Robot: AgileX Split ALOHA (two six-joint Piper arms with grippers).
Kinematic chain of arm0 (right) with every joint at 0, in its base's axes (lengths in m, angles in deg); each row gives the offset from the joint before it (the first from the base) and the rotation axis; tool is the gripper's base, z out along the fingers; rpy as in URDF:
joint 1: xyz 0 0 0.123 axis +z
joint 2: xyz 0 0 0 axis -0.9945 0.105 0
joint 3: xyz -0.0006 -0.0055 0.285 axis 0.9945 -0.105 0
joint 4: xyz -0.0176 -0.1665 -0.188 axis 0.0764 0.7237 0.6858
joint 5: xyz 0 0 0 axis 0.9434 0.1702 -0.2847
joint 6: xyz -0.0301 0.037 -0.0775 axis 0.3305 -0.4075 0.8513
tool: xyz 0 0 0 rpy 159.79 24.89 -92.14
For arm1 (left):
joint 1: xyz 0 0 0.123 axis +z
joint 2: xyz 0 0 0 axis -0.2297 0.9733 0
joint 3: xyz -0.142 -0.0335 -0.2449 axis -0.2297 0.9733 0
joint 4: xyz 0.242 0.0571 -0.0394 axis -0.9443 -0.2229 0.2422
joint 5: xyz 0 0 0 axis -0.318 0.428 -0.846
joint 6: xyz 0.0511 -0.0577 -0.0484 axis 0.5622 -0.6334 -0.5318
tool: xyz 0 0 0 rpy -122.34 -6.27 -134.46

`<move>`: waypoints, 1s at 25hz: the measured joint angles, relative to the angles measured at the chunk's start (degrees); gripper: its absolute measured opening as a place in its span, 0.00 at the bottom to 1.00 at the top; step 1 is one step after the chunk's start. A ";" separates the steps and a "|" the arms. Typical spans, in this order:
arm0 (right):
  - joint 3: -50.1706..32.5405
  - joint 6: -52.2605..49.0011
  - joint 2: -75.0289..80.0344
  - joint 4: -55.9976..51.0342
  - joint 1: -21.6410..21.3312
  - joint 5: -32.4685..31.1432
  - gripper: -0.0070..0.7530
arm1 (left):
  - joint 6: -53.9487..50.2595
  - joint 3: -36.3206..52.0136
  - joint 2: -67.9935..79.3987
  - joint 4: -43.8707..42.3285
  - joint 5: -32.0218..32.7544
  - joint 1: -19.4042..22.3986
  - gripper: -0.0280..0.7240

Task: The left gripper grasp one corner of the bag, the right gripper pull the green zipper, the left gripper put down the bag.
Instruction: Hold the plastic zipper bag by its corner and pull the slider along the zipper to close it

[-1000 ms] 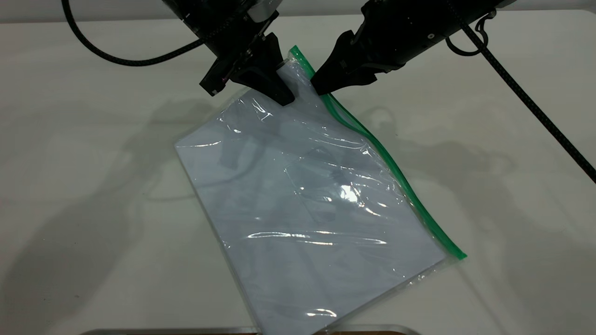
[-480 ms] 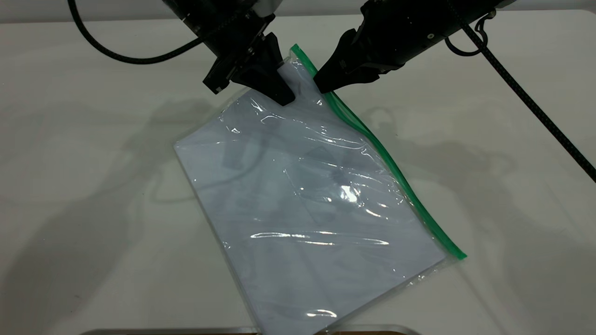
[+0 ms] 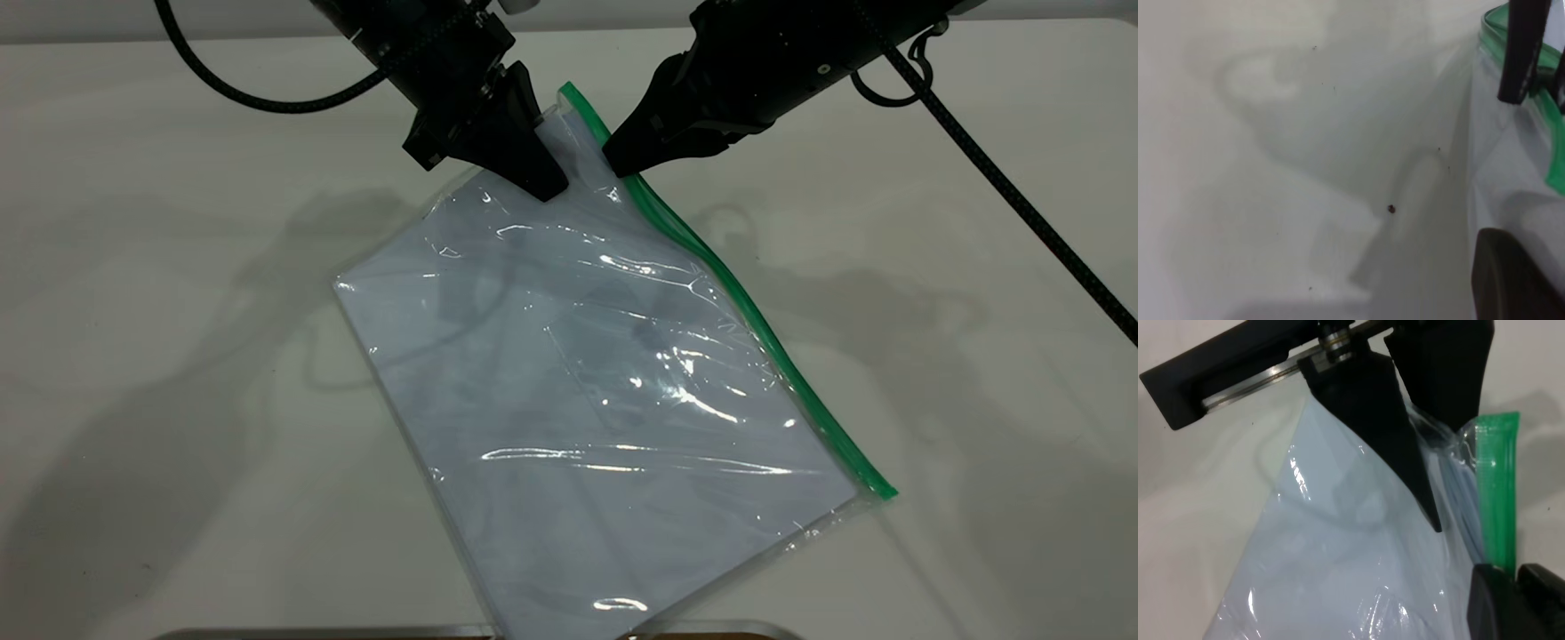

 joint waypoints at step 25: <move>0.53 -20.58 -0.16 21.29 0.38 7.62 0.06 | -3.92 0.00 0.09 4.97 -0.17 -0.19 0.11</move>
